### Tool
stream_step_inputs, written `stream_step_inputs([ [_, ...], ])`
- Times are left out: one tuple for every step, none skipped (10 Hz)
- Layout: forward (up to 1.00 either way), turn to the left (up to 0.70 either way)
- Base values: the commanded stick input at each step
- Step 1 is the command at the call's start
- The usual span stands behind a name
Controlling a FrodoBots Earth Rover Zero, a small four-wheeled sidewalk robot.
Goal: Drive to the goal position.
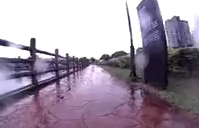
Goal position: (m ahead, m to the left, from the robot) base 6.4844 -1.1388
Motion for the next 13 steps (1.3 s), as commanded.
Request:
stream_step_inputs([
  [1.00, 0.00],
  [1.00, 0.00],
  [1.00, 0.00],
  [1.00, 0.00],
  [1.00, 0.00],
  [1.00, 0.00],
  [1.00, 0.00],
  [1.00, 0.00],
  [1.00, 0.00],
  [1.00, 0.00],
  [1.00, 0.00],
  [1.00, 0.07],
  [1.00, 0.18],
])
